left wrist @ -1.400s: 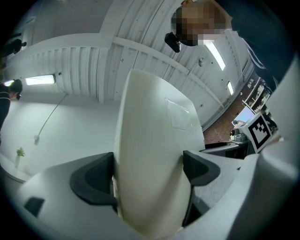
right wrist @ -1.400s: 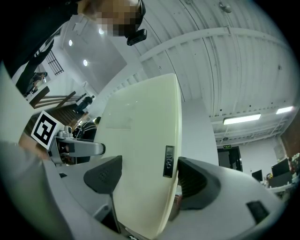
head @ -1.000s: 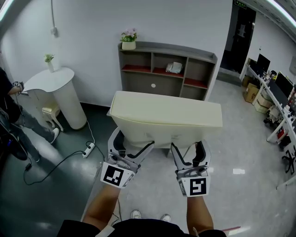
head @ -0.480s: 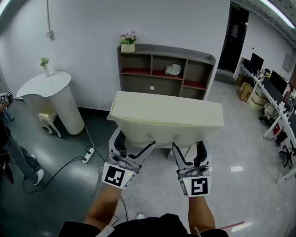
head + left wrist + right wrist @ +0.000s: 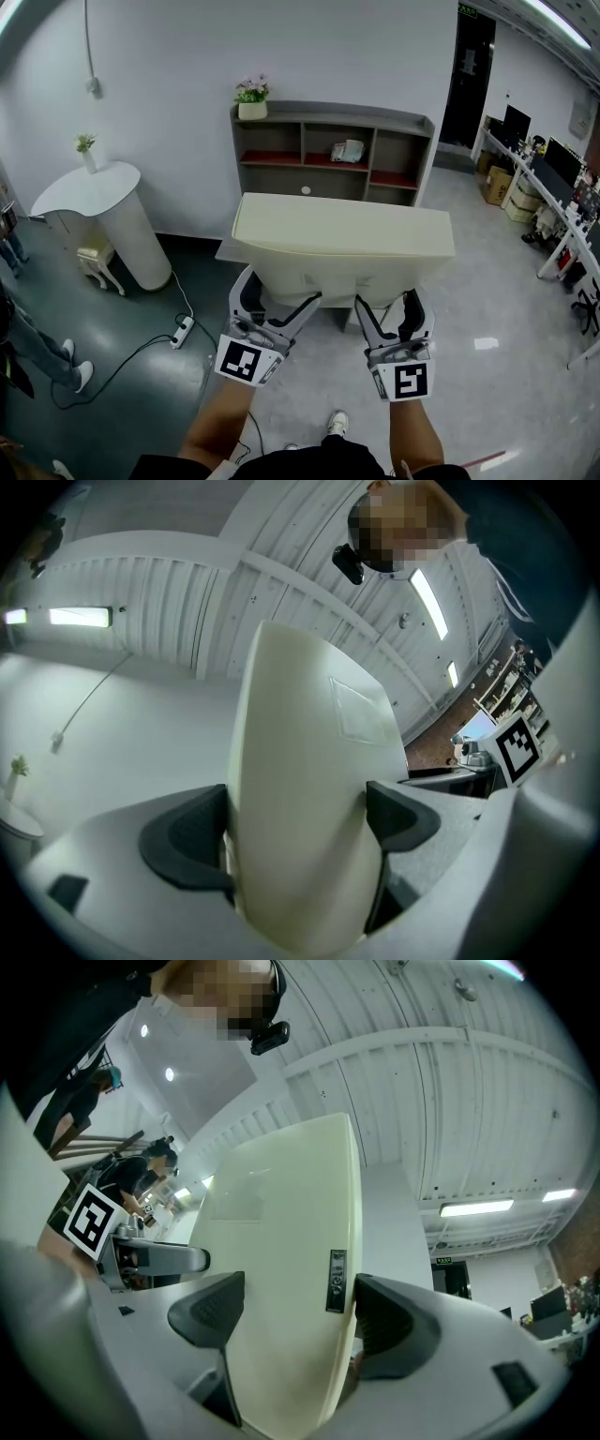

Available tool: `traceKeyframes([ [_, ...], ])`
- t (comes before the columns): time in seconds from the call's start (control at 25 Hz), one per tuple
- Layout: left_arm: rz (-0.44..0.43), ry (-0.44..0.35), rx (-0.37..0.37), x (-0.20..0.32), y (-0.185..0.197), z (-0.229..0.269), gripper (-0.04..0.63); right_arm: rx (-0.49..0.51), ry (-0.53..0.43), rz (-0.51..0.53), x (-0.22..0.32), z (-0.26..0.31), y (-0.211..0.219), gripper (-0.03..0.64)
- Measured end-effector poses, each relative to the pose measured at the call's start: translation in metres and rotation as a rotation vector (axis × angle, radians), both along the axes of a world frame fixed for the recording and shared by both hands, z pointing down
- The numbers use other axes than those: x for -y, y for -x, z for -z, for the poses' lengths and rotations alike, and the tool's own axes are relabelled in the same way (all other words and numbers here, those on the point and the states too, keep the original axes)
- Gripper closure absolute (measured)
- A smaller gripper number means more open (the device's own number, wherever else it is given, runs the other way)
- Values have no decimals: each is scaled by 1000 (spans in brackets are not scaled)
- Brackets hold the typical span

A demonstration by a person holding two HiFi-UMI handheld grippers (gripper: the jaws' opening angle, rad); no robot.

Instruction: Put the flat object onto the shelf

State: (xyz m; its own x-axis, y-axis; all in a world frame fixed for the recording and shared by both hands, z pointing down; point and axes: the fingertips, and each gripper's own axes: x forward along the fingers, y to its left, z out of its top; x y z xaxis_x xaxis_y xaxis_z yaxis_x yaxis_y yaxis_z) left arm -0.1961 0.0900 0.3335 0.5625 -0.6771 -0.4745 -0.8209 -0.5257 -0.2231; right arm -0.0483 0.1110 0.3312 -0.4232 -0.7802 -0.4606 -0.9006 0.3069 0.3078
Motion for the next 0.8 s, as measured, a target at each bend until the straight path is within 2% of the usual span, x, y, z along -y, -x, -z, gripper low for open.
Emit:
traceKeyframes([
  [0.8, 25, -11, -21, 111, -84, 10, 129, 7, -16, 60, 115, 11, -86, 229],
])
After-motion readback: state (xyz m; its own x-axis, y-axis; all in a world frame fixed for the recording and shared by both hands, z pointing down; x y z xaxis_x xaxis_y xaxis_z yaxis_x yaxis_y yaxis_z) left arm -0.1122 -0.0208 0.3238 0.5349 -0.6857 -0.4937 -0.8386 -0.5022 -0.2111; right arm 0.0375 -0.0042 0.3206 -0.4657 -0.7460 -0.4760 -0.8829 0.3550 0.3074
